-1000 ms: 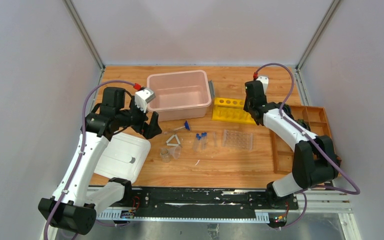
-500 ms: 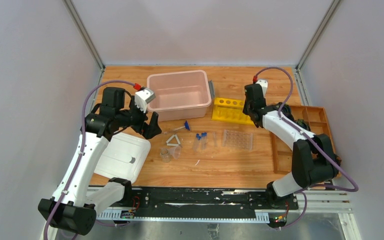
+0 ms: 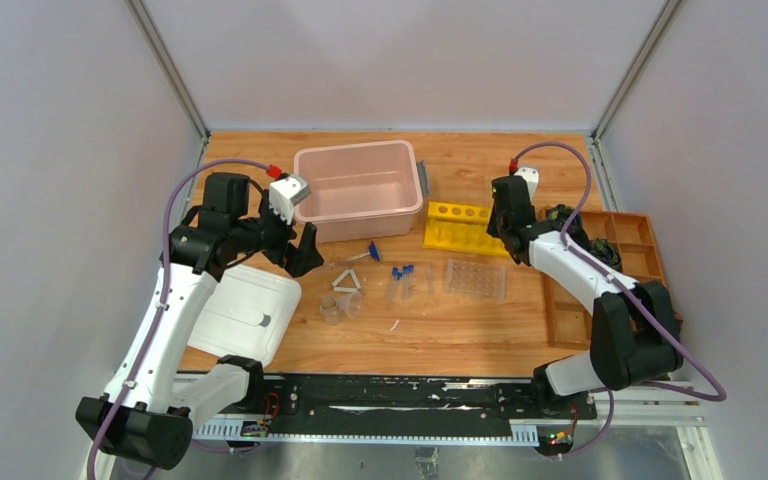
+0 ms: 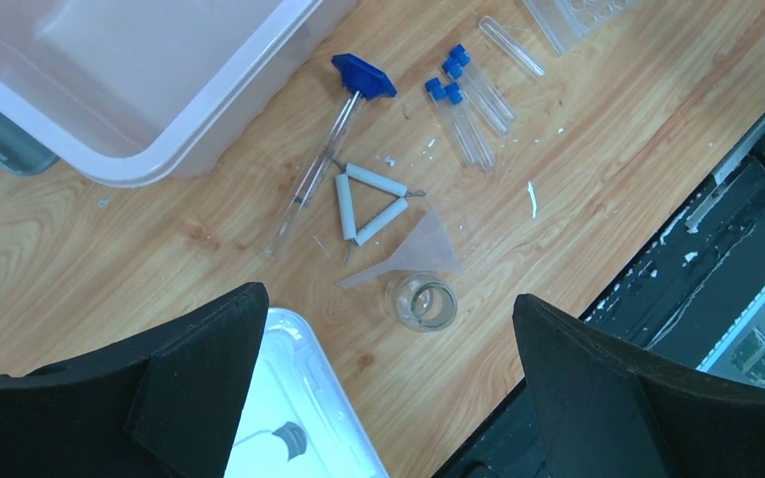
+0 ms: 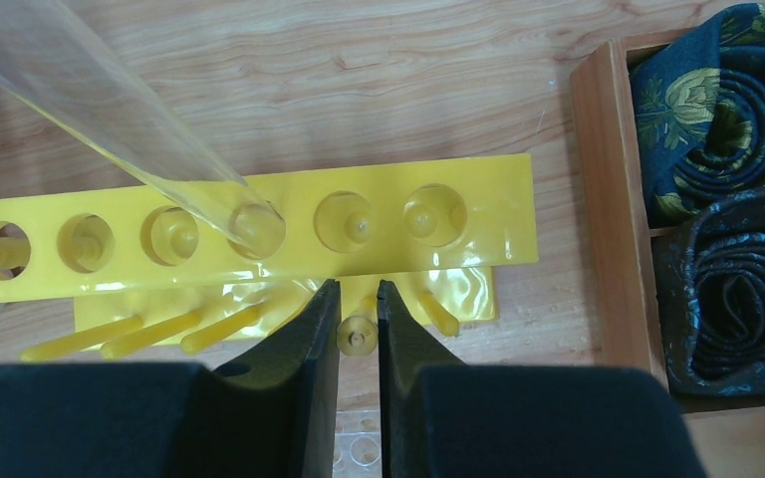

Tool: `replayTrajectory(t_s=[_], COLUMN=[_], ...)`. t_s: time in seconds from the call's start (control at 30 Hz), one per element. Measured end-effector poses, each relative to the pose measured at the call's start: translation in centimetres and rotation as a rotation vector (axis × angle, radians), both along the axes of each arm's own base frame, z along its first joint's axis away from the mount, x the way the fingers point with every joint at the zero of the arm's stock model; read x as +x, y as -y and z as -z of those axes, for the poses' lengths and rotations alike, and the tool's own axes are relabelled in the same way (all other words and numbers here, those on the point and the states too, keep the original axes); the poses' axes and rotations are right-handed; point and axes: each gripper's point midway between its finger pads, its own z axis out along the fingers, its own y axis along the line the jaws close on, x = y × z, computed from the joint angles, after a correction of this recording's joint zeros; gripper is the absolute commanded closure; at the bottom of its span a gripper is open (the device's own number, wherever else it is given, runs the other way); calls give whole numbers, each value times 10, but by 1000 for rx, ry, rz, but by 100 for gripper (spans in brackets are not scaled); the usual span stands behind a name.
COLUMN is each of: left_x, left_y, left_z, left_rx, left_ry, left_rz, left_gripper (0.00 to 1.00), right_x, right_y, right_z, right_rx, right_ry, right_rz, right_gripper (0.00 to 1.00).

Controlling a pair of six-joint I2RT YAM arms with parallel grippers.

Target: Organize the chemistry lab equipment

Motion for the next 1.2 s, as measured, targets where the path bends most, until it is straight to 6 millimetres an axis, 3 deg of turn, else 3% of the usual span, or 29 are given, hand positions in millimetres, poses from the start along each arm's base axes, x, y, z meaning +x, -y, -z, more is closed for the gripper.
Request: replayTrajectory(t_s=[0.5,0.57,0.6,0.7,0.8,0.93,1.07,1.2], left_x=[1,1,1,1,1,0,-1,-2], left_y=[0,0,0,0,0,0,0,0], left_z=[-3,-3,-3,-3,-4,-4,-7,-8], left_rx=[-4,-4,-4,-4,-4,-5,-10,-14], left_ry=[7,7,7,7,7,10,16,18], left_rz=[-1,-1,-1,-2,-2,-2,-6,-8], left_gripper=[0,0,0,0,0,0,0,0], right_x=[21,20,19,15,11,5,-8,-28], right_y=[11,12,13,16,16,16,11,-36], right_z=[-3,-3,-3,-1,-2,-19,-42,-58], right_rx=[-72,-71,-71,-63,-49,-22,-6,24], right_ry=[-6,-4,-2,0,-2,28,63,86], right_rz=[44,55,63,82,91,91,75,-67], right_gripper=[100,91,80,60,51,53,62,65])
